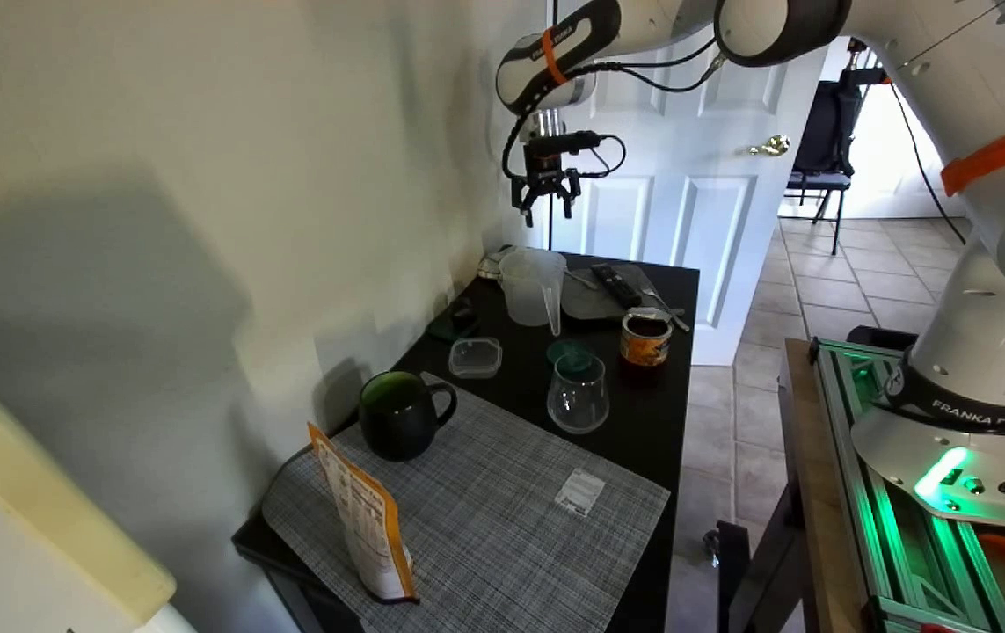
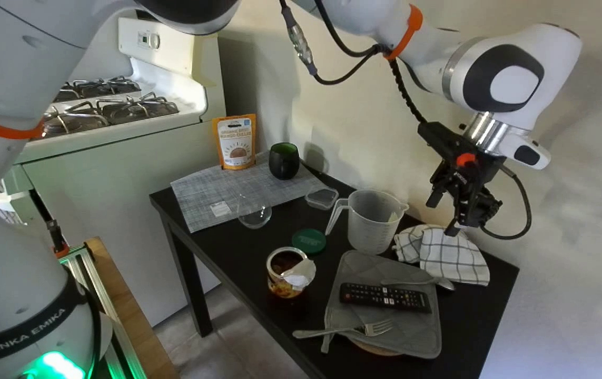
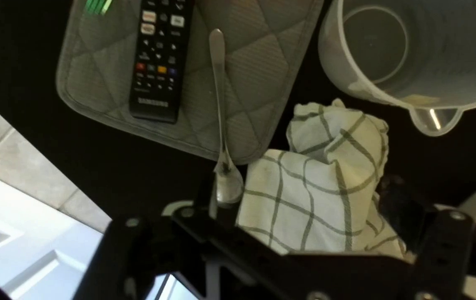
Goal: Put the towel inside the jug
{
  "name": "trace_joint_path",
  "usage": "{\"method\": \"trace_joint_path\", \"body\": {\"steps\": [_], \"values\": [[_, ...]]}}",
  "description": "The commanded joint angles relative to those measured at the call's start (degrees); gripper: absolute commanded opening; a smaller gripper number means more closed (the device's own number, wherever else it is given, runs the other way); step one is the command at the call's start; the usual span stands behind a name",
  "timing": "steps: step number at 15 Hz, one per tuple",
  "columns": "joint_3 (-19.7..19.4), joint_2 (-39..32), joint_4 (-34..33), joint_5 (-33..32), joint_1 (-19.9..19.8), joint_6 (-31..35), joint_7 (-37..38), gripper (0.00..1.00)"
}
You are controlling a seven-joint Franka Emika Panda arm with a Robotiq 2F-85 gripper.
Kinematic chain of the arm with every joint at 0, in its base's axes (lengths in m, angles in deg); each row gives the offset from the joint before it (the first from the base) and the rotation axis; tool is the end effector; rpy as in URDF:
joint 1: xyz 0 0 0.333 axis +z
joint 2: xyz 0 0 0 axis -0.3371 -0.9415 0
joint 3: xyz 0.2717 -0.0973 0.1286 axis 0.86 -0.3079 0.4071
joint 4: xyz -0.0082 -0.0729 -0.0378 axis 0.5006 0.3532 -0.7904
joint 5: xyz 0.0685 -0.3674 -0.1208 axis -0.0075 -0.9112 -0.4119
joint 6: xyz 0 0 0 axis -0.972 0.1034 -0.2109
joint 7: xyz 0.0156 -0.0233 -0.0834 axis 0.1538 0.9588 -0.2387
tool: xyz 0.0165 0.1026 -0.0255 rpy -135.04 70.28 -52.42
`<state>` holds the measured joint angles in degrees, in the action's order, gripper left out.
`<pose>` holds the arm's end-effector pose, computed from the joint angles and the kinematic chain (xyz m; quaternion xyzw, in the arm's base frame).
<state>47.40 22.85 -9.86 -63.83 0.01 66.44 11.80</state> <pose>0.6349 -0.3421 0.2908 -0.9254 0.3675 0.0907 0.0201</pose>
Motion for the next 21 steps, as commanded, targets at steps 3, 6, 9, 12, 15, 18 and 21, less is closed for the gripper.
{"method": "trace_joint_path", "body": {"steps": [3, 6, 9, 12, 15, 18, 21], "values": [[3.4, -4.9, -0.5, 1.3, -0.3, 11.0, -2.5, 1.00], [4.4, -6.3, -0.8, 0.9, 0.0, 13.3, -3.4, 1.00], [4.8, -7.5, -1.8, 0.5, 0.3, 12.8, -3.8, 0.66], [4.9, -8.1, -2.3, 0.5, 0.2, 12.5, -4.0, 0.42], [4.7, -8.7, -2.7, 0.3, 0.1, 12.1, -3.9, 0.19], [4.5, -8.6, -2.5, 0.3, 0.0, 12.0, -3.6, 0.01], [2.9, -5.5, 1.6, -0.3, 0.7, 14.2, -1.5, 0.03]]}}
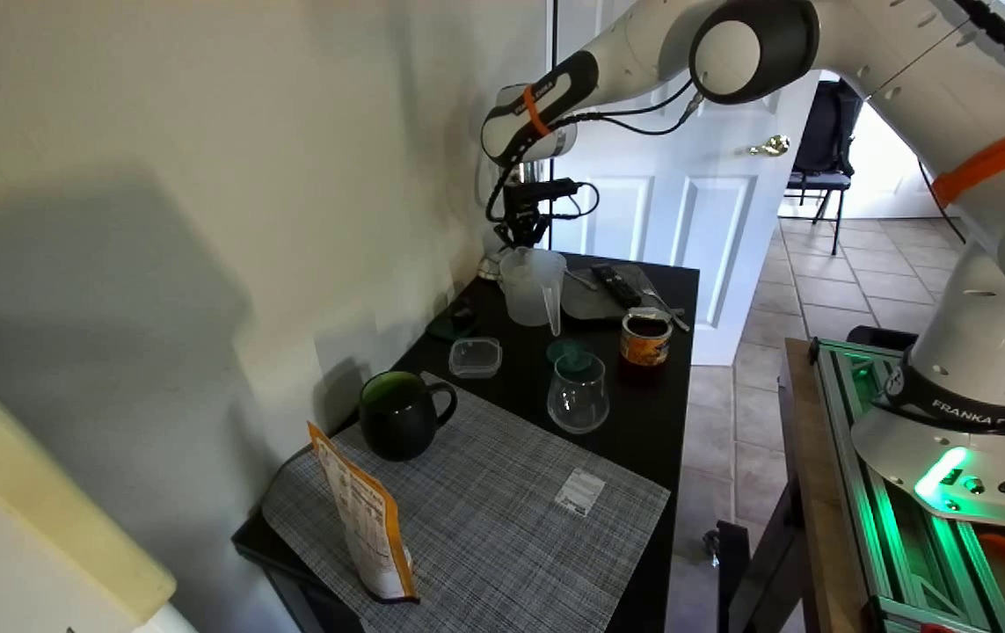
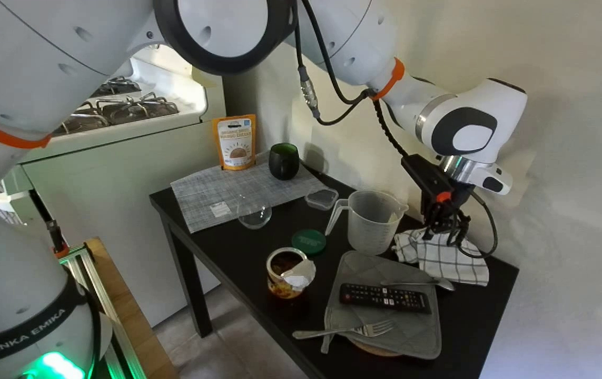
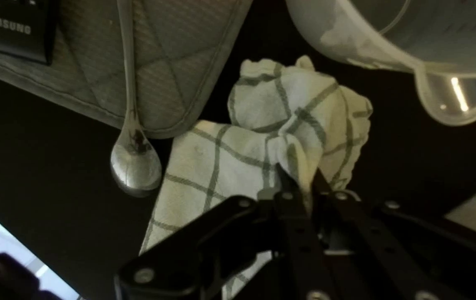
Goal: Put the towel inside the jug
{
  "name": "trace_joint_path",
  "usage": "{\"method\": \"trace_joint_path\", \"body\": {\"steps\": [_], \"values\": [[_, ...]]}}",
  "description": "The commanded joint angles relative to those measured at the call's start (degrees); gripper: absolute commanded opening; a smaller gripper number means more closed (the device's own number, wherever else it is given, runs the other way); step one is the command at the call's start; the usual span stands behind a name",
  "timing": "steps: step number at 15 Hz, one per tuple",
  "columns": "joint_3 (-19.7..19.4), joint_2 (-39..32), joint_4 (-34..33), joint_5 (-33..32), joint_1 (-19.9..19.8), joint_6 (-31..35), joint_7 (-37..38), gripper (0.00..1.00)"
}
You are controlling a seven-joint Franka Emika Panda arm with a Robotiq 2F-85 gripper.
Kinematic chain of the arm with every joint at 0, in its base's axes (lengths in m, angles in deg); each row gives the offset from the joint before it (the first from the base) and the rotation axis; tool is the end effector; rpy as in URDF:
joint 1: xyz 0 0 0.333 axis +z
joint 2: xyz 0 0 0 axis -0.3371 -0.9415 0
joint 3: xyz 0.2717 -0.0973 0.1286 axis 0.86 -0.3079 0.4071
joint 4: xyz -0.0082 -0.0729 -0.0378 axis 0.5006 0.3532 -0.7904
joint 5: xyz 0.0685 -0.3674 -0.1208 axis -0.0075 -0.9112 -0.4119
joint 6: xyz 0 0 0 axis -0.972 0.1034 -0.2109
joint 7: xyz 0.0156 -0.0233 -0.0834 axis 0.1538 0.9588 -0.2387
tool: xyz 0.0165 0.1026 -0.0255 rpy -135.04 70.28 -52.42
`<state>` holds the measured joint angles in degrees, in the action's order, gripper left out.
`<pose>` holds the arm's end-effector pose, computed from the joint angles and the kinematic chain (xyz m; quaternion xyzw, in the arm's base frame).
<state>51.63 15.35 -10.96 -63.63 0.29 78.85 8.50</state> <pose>0.6709 -0.3128 0.2151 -0.9476 0.3157 0.0406 0.0253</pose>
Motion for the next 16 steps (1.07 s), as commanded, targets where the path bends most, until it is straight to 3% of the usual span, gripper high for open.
{"method": "trace_joint_path", "body": {"steps": [1, 10, 16], "values": [[-1.6, 3.4, 4.7, -0.5, 0.5, 2.7, 1.5, 0.03], [-4.1, 22.0, 28.8, -5.4, 2.6, 21.6, -3.9, 0.03], [-7.8, 37.3, 44.9, -15.2, 8.2, 29.2, 1.7, 0.03]]}}
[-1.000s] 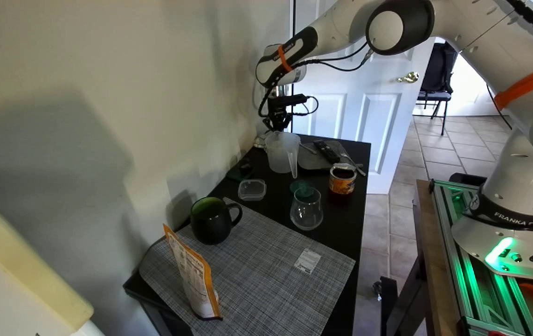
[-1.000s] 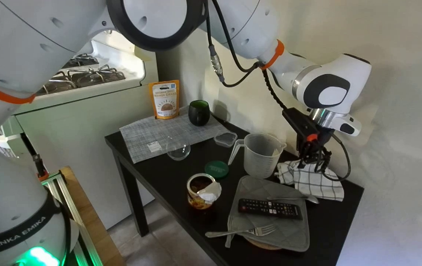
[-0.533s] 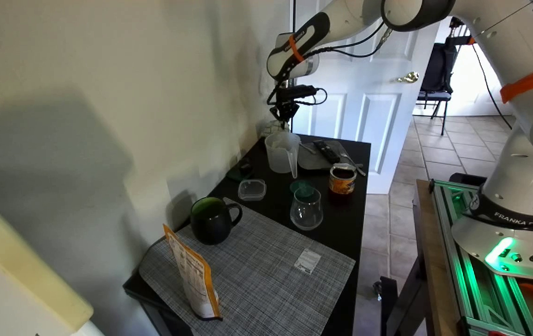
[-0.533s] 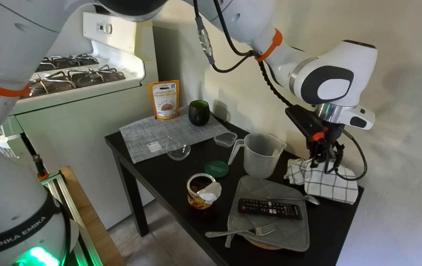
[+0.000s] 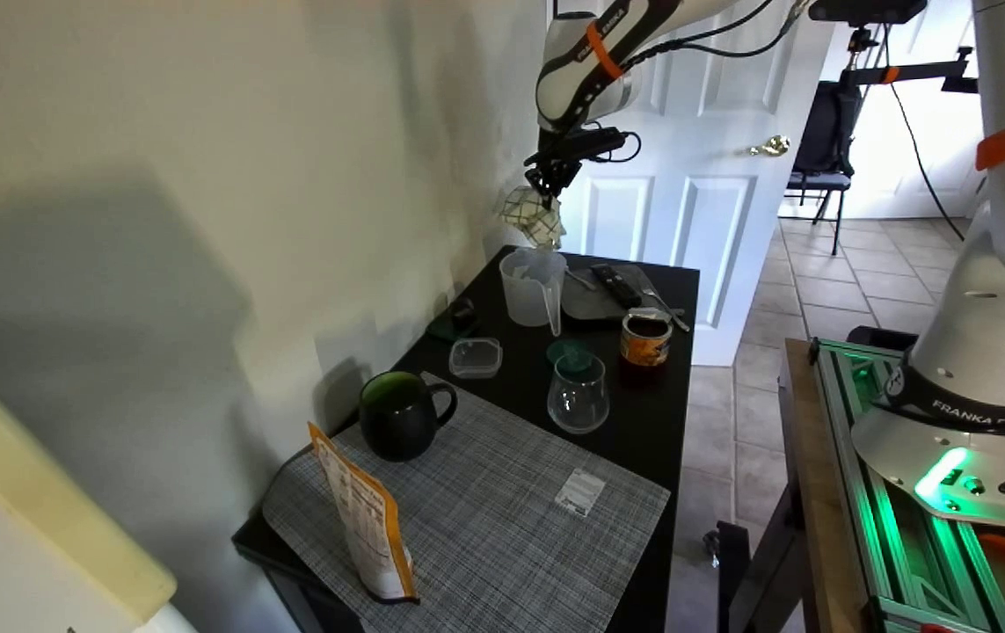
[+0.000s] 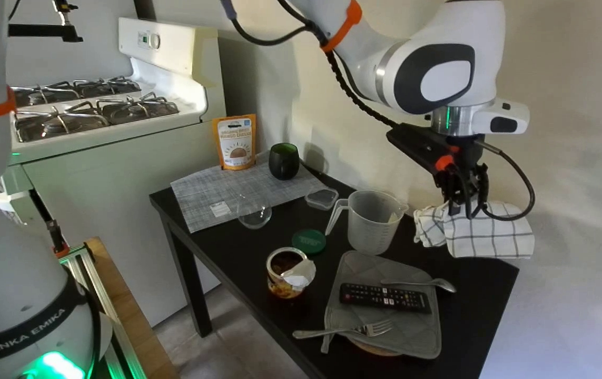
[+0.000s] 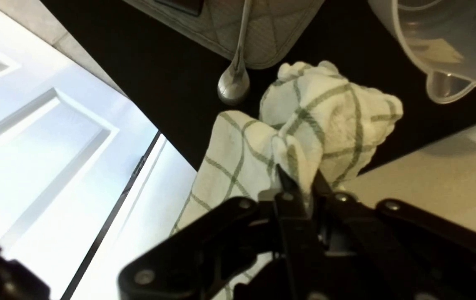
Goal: Put the towel inside the jug
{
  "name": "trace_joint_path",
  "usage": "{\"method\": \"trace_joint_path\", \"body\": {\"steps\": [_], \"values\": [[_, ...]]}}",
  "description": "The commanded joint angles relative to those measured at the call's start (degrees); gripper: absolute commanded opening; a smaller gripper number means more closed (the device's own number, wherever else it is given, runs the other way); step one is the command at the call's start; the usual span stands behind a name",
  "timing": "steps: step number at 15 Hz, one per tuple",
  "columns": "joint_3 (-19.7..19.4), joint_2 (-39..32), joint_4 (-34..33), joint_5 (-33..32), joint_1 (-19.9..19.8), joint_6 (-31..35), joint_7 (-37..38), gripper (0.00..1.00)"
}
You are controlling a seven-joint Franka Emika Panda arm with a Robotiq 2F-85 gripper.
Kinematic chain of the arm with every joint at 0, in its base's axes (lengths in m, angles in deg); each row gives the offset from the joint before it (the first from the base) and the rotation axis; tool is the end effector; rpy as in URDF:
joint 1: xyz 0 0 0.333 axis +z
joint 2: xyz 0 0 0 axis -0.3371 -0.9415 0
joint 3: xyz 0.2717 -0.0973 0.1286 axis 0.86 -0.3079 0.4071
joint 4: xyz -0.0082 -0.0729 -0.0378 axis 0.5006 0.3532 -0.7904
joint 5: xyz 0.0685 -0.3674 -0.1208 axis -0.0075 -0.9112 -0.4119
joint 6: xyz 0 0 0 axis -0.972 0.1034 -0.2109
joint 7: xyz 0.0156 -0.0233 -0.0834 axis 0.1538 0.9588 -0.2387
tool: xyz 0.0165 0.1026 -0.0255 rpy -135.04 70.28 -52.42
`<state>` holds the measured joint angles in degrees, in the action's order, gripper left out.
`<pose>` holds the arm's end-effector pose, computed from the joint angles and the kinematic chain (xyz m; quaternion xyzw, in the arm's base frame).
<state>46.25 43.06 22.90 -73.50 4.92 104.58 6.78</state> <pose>0.5845 -0.3029 0.3340 0.9529 -0.2721 0.1150 0.0691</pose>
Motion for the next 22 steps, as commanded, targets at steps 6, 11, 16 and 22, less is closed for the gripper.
{"method": "trace_joint_path", "body": {"steps": [6, 11, 16, 22], "values": [[-3.2, 25.7, 24.4, -26.2, 7.5, 3.6, 19.2, 0.03], [1.7, 28.8, 26.8, -25.2, 5.8, 3.3, 12.8, 0.03], [3.3, 26.1, 26.2, -17.4, 6.3, 1.6, 2.1, 0.03], [3.7, 19.0, 22.3, -4.9, 6.3, -0.9, -14.9, 0.03]]}}
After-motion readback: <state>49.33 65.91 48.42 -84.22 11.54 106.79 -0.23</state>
